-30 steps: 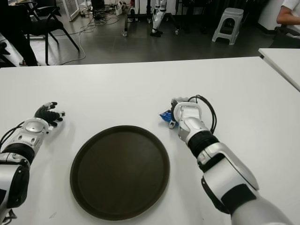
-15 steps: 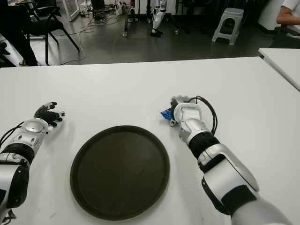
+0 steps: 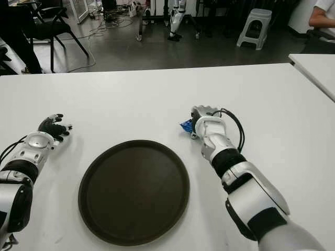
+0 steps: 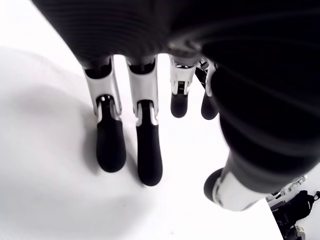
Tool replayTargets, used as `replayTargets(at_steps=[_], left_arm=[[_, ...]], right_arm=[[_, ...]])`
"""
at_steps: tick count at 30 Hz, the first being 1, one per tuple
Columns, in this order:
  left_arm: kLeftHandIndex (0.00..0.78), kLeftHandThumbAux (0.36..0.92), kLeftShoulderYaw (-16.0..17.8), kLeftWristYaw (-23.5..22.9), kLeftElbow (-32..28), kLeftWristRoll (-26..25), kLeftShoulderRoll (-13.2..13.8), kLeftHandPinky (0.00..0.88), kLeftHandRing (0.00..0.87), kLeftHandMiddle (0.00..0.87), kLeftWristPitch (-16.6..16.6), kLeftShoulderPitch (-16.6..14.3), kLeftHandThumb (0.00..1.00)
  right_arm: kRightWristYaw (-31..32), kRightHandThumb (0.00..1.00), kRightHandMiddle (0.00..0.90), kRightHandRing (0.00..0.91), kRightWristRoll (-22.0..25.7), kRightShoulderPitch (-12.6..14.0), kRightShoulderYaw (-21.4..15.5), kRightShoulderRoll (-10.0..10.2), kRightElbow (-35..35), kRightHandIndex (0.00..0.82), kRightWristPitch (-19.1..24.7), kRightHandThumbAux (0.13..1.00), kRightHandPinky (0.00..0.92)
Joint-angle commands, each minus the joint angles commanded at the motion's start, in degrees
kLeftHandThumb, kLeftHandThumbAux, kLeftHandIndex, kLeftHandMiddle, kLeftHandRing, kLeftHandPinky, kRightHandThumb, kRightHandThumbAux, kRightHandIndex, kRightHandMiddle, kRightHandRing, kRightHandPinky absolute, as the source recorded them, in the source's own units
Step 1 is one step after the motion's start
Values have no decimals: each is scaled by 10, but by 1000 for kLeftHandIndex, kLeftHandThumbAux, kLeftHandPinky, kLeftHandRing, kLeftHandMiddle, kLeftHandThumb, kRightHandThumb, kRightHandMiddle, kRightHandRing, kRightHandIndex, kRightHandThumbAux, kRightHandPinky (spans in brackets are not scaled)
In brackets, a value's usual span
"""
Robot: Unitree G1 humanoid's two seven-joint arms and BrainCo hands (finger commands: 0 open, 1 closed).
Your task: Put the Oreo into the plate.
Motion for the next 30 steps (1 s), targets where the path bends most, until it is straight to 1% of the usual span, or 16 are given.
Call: replayTargets(at_steps=[5, 9, 11, 13, 14, 15, 16, 17, 20, 22, 23, 24, 25, 28, 30], left_arm=[[88, 773, 8, -4, -1, -8, -1, 146, 132, 96, -1, 0, 214], [108, 779, 12, -5, 2, -11, -1, 172, 135, 97, -2, 1, 248], [145, 779, 14, -6, 4, -13, 0, 200, 145, 102, -3, 1, 291], [158, 779, 15, -6, 4, -13, 0, 210, 149, 103, -3, 1, 307], [244, 759, 16, -6, 4, -14, 0, 220, 158, 111, -3, 1, 441], [275, 752, 17, -6, 4, -15, 0, 224, 161, 114, -3, 1, 489], [320, 742, 18, -7, 4, -15, -1, 226, 162, 113, -3, 1, 557], [348, 735, 19, -7, 4, -16, -1, 226, 160, 112, -3, 1, 601], [382, 728, 19, -8, 3, -15, -1, 217, 156, 109, -3, 1, 652], [390, 726, 18, -7, 4, -13, -1, 214, 155, 108, -3, 1, 664], [391, 726, 17, -7, 4, -12, -1, 208, 154, 107, -3, 1, 665], [394, 726, 15, -6, 4, -10, 0, 200, 152, 106, -2, 0, 667], [395, 727, 13, -6, 4, -9, 0, 193, 149, 104, -1, 0, 668], [397, 727, 9, -5, 3, -6, 0, 170, 142, 97, 3, -2, 669], [397, 727, 8, -5, 4, -4, 0, 160, 139, 94, 4, -2, 668]], right_arm=[[-15, 36, 264, 257, 6, 3, -5, 0, 0, 302, -8, 934, 252], [-32, 62, 264, 252, 8, 7, -9, -4, -2, 300, -26, 944, 241], [-38, 142, 262, 251, 8, 7, -9, -4, 0, 308, -33, 944, 239], [-43, 173, 262, 250, 9, 7, -9, -5, 3, 310, -39, 943, 239], [-46, 213, 260, 250, 9, 6, -9, -6, 5, 313, -43, 939, 238], [-51, 229, 260, 250, 11, 6, -10, -5, 7, 314, -47, 937, 238], [-57, 270, 254, 246, 13, 7, -12, -5, 9, 318, -50, 933, 243], [-61, 308, 247, 241, 14, 7, -13, -4, 11, 322, -52, 927, 247], [-70, 377, 236, 231, 19, 7, -18, -3, 16, 338, -56, 913, 254], [-75, 397, 234, 229, 21, 7, -20, -2, 19, 342, -60, 909, 256], [-77, 456, 237, 227, 23, 7, -22, -2, 21, 357, -63, 874, 258], [-79, 543, 241, 225, 24, 7, -23, -2, 22, 379, -65, 824, 260], [-80, 599, 249, 221, 26, 7, -24, -1, 23, 393, -66, 791, 258], [-82, 666, 263, 210, 30, 6, -28, 0, 28, 410, -70, 752, 253], [-83, 682, 270, 204, 33, 5, -29, 1, 31, 415, -72, 743, 242]])
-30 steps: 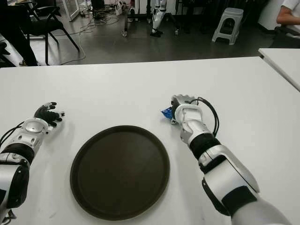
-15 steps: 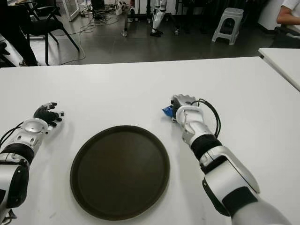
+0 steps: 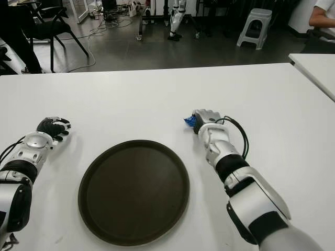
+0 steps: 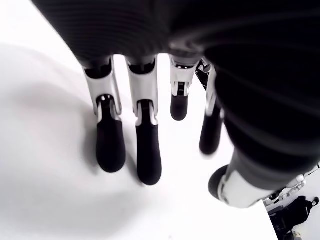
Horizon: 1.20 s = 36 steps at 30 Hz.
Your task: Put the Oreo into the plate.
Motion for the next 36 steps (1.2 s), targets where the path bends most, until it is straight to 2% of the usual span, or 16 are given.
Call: replayTargets(at_steps=[8, 14, 19, 24, 33, 35, 36], left_arm=[[397, 728, 1, 1, 0, -3, 0, 152, 132, 102, -5, 2, 670], [397, 729, 2, 0, -3, -6, -1, 154, 127, 90, -4, 0, 669], [397, 728, 0, 0, -3, -4, -1, 149, 123, 89, -4, 0, 669], [397, 728, 1, -1, -3, -5, 0, 148, 123, 94, -6, 1, 670], [397, 729, 2, -3, -2, -6, 0, 165, 134, 94, -10, 3, 669], [397, 729, 1, -2, -2, -4, 0, 168, 136, 96, -11, 3, 668], [397, 729, 0, -1, -2, -3, 0, 167, 136, 96, -11, 3, 667]], right_arm=[[-3, 703, 365, 188, 12, 3, -12, -1, 0, 427, -18, 730, 174], [-17, 704, 369, 199, 11, 6, -13, -4, 3, 427, -32, 728, 204], [-15, 704, 419, 229, 10, 2, -13, -2, 8, 432, -27, 726, 276], [-22, 704, 410, 223, 13, 5, -17, -1, 5, 433, -30, 725, 268], [-19, 703, 531, 333, 13, 5, -18, 1, 3, 436, -24, 725, 396], [-19, 703, 600, 425, 13, 4, -18, 2, 4, 437, -23, 725, 500], [-18, 703, 610, 438, 12, 4, -18, 2, 5, 437, -23, 725, 514]])
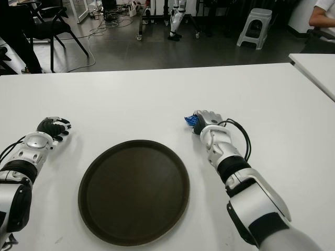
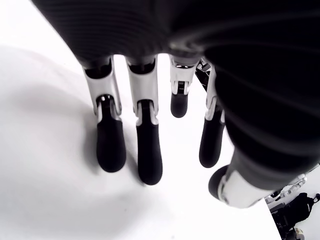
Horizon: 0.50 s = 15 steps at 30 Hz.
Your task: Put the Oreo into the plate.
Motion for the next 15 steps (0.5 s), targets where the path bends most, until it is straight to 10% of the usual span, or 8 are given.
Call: replayTargets(at_steps=[15], left_arm=[[397, 729, -10, 3, 0, 7, 1, 150, 131, 95, 7, -1, 666]], right_arm=[[-29, 696, 717, 708, -2, 6, -1, -4, -7, 434, -13, 729, 684]])
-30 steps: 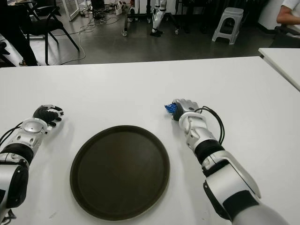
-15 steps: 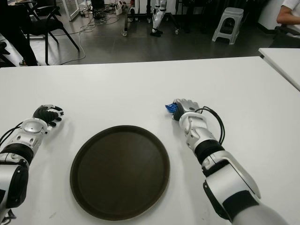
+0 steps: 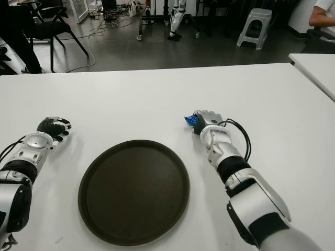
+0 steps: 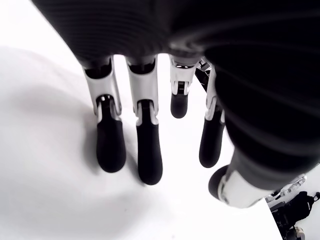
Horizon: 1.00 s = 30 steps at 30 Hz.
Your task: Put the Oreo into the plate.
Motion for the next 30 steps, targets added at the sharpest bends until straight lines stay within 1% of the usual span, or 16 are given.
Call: replayTargets(at_steps=[7, 12, 16, 22, 27, 30], left_arm=[[397, 729, 4, -3, 0, -4, 0, 164, 132, 97, -7, 2, 667], [397, 729, 7, -6, 0, -6, 0, 165, 132, 99, -6, 1, 669], [397, 730, 9, -8, 0, -8, -1, 171, 135, 97, -4, 0, 669], [397, 730, 11, -6, 0, -9, -1, 169, 134, 90, -5, 1, 668], [397, 729, 12, -4, 1, -9, -1, 193, 145, 97, -5, 2, 669], [397, 729, 9, -3, 1, -7, -1, 194, 148, 97, -2, 0, 668]], right_arm=[[-41, 696, 728, 724, 13, 11, -20, -2, -14, 434, -25, 731, 706], [-65, 697, 736, 734, 31, 26, -42, -10, -52, 435, -50, 731, 714], [-78, 697, 740, 739, 41, 37, -56, -13, -75, 435, -70, 731, 719], [-85, 697, 752, 748, 60, 56, -76, -20, -116, 436, -105, 732, 727], [-76, 698, 765, 760, 70, 75, -89, -27, -165, 437, -113, 731, 739], [-67, 699, 774, 769, 81, 87, -97, -30, -193, 438, -125, 731, 748]])
